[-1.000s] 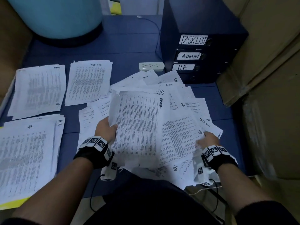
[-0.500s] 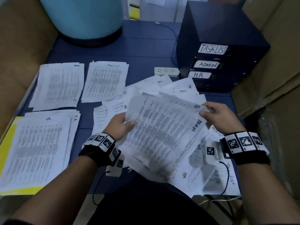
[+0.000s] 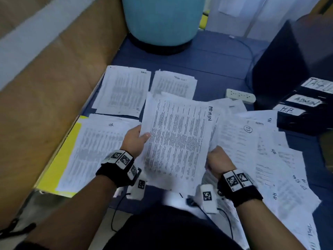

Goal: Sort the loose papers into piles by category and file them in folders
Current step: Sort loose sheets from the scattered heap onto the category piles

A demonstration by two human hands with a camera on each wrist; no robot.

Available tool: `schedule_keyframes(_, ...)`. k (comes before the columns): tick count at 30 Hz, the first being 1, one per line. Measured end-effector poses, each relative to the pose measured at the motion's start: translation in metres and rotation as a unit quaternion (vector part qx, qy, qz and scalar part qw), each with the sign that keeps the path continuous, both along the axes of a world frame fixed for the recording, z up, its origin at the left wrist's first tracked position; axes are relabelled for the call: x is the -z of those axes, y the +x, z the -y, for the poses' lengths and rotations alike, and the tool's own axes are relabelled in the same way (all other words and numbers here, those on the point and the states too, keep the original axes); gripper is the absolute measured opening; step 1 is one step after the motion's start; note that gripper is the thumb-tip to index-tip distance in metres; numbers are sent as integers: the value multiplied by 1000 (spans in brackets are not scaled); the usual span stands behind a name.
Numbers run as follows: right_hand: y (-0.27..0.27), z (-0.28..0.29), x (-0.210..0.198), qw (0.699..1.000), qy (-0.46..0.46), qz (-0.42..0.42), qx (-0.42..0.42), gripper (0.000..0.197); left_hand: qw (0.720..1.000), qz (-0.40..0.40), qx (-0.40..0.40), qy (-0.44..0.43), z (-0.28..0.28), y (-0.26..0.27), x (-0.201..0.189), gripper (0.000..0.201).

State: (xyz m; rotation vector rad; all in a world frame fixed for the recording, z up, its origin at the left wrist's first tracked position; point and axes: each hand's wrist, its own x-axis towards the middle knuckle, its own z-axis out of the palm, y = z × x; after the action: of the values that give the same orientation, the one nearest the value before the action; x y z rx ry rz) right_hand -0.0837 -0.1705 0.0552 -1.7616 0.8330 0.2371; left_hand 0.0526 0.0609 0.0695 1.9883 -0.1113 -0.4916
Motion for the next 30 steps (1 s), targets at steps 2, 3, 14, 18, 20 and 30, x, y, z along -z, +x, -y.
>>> schedule_keyframes(2,20,-10,6,998,-4,-9,55,28,998,15,-5,56,-28,14,9,25)
schedule_keyframes(3,28,-11,7,996,-5,-12,86,26,997,14,-10,78,-43,21,15,18)
schedule_keyframes(14,84,-43,25,992,-40,-12,119,23,942,-79,-115,305,-202,73,85,38)
schedule_keyframes(18,90,-58,21,992,-44,-17,118,34,942,-85,-102,309,-218,82,91,38)
schedule_keyframes(20,91,-58,19,991,-46,-20,125,40,946,-79,-104,298,-218,84,91,38)
schedule_keyframes(30,87,-56,1,989,-69,2,132,49,964,-7,-228,140,-184,112,42,37)
